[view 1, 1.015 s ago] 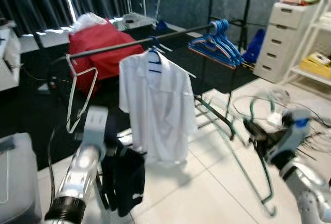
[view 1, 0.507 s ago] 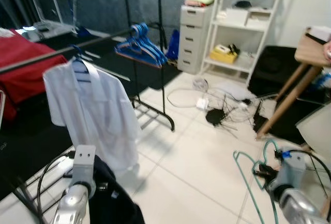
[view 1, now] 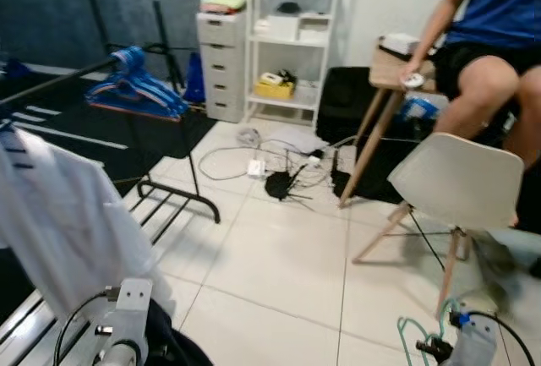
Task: Hang hanger
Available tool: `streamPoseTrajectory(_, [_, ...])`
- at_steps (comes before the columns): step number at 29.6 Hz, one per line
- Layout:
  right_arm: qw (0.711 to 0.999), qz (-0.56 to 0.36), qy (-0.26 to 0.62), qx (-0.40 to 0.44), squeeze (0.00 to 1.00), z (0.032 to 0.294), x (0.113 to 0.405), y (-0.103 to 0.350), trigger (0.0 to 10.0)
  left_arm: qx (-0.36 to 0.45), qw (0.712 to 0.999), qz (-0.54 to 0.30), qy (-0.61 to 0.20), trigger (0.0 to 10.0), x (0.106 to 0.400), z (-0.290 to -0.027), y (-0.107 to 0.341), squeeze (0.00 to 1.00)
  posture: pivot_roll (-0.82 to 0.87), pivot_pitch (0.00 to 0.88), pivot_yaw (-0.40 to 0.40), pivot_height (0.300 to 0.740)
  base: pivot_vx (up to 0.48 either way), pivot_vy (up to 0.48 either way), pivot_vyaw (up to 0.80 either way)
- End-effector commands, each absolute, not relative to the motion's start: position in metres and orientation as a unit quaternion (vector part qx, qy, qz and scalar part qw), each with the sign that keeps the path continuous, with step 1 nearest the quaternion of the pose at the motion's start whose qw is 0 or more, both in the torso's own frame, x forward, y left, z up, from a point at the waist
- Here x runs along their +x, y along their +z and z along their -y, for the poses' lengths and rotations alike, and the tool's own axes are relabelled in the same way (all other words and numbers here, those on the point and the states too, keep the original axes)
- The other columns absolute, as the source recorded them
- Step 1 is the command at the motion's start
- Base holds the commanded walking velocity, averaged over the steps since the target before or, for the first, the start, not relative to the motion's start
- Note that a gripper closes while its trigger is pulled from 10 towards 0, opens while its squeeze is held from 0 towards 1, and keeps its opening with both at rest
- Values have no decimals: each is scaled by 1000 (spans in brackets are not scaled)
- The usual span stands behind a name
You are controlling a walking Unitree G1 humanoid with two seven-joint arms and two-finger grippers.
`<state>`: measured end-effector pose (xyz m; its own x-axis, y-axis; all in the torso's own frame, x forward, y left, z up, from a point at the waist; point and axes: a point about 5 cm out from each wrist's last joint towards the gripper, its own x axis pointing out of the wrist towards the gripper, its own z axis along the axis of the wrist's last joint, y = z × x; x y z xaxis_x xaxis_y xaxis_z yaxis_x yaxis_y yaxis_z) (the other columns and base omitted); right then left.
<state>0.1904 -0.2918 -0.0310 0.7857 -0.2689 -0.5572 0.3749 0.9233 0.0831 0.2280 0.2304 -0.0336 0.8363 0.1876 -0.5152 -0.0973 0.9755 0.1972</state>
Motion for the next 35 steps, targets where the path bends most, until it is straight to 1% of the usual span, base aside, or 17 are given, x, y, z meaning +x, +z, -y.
streamPoseTrajectory(1, [942, -276, -168, 93, 0, 292, 190, -32, 10000, 93, 960, -257, 65, 10000, 234, -230, -28, 0, -13, 6, 37, 740, 0, 0, -800])
streamPoseTrajectory(13, [943, -269, -172, 97, 0, 293, 189, -35, 10000, 100, 959, -256, 69, 10000, 233, -231, -31, 0, -35, 17, 53, 740, 0, 0, -800])
streamPoseTrajectory(35, [944, -269, -166, 98, 0, 294, 188, -37, 10000, 100, 959, -255, 73, 10000, 232, -231, -33, 0, -32, 3, 42, 740, 0, 0, -800])
